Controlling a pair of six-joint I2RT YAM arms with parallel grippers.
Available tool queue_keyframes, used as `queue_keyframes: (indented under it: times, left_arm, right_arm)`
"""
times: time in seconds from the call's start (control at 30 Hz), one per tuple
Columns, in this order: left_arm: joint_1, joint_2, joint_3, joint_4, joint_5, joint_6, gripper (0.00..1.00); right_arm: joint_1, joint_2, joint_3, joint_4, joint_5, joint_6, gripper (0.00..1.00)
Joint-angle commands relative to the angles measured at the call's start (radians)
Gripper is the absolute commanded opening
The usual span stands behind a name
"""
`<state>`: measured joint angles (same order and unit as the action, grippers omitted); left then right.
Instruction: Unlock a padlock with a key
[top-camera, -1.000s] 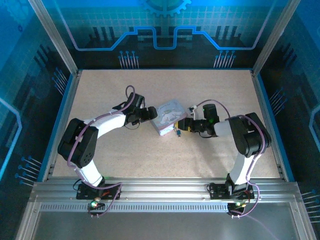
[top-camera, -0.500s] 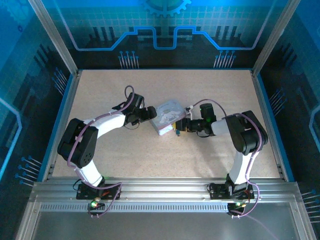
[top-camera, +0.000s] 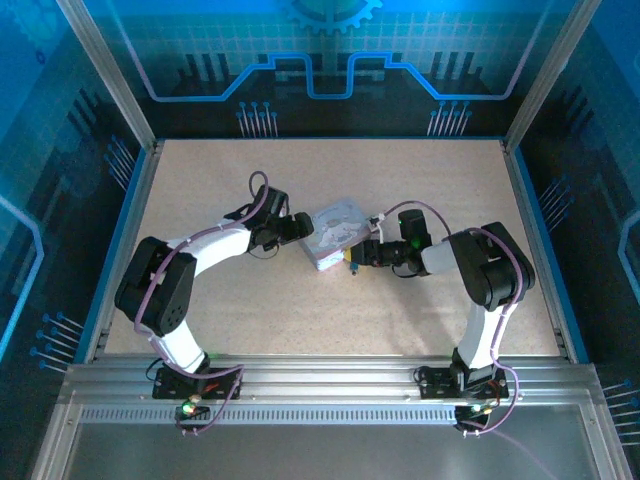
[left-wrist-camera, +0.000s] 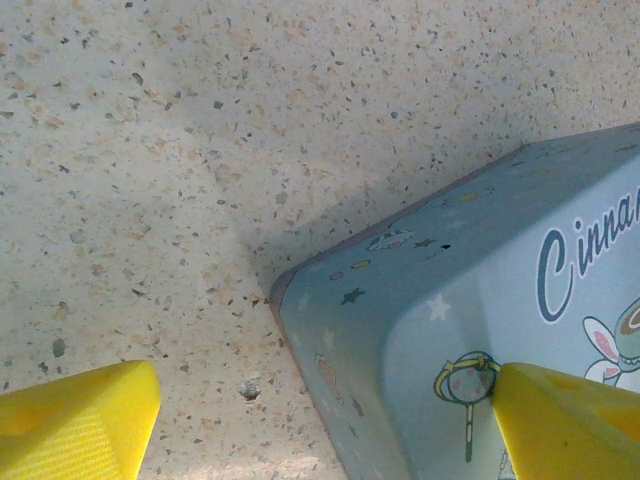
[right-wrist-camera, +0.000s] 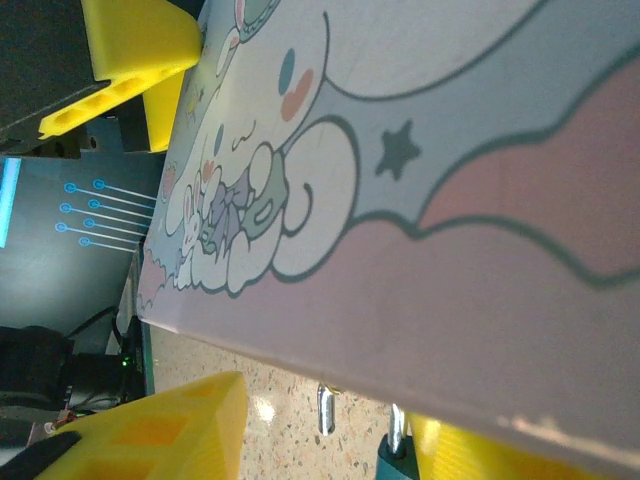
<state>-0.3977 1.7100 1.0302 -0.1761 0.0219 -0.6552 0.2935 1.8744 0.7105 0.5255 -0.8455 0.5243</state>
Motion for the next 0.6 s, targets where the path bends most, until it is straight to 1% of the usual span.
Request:
queue_keyframes:
  times: [0.0, 0.23, 0.4, 0.57]
  left_arm:
    - [-0.010, 0.004, -0.030, -0.062, -0.006, 0.002, 0.87]
    - [-0.011, -0.002, -0.034, -0.063, -0.008, 0.000, 0.87]
    - [-0.012, -0.002, -0.032, -0.065, -0.010, 0.000, 0.87]
    - [-0.013, -0.004, -0.032, -0.065, -0.011, 0.000, 0.87]
  right_arm:
    - [0.004, -0.012, -0.022, -0.008, -0.019, -0.005, 0.45]
    - [-0.008, -0.023, -0.036, -0.028, -0.015, -0.015, 0.37]
    - [-0.013, -0.023, -0.033, -0.053, -0.009, -0.027, 0.27]
    - [-0.012, -0.017, -0.023, -0.050, -0.007, -0.017, 0.24]
